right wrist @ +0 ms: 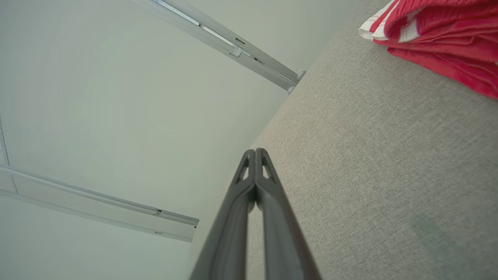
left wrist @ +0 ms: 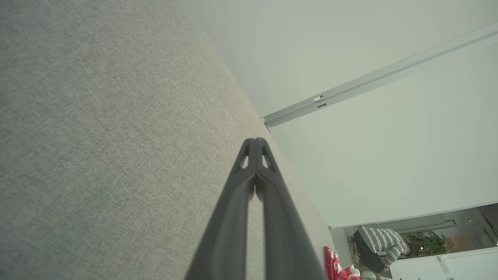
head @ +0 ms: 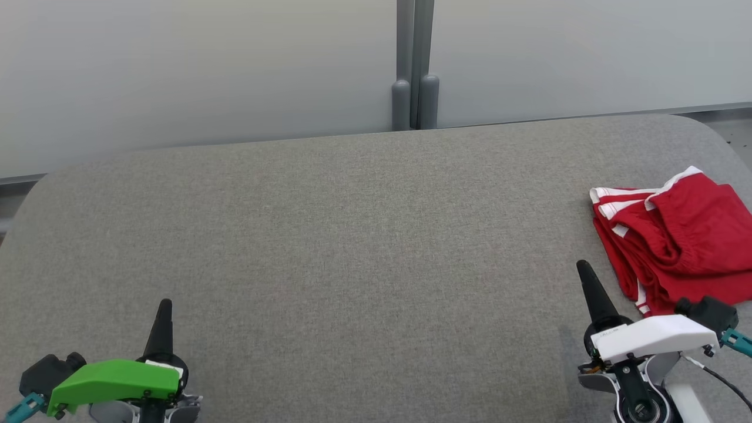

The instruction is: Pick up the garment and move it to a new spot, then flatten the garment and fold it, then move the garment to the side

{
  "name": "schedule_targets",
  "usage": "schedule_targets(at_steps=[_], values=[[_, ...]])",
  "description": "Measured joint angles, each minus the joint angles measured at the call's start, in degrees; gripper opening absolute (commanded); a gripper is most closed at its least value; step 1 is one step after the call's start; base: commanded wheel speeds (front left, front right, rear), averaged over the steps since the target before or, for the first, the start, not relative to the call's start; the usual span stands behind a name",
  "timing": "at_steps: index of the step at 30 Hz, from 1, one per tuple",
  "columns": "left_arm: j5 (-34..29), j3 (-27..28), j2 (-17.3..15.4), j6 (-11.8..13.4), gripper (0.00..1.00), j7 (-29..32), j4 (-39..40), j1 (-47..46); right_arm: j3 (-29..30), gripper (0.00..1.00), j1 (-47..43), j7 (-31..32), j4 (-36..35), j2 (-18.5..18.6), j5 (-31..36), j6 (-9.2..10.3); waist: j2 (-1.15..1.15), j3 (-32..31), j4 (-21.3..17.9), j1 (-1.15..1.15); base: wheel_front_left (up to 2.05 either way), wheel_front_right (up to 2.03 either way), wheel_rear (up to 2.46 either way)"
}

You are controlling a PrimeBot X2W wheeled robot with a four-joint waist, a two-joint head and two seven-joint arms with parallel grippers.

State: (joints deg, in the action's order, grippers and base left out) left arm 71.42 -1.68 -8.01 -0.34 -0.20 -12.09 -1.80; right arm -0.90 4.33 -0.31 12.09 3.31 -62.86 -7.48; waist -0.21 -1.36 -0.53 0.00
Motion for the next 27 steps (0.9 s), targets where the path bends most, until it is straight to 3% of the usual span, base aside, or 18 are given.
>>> schedule_targets(at_steps=[27], values=[[10.32,5.57,2.09,-3.31,0.00,4.34,-1.43,-2.32,1.32,0.00,1.82,1.58,1.80,-0.01,-14.62,0.00,0.00,0.67,0.22,0.00,0.00,0.00,0.00]])
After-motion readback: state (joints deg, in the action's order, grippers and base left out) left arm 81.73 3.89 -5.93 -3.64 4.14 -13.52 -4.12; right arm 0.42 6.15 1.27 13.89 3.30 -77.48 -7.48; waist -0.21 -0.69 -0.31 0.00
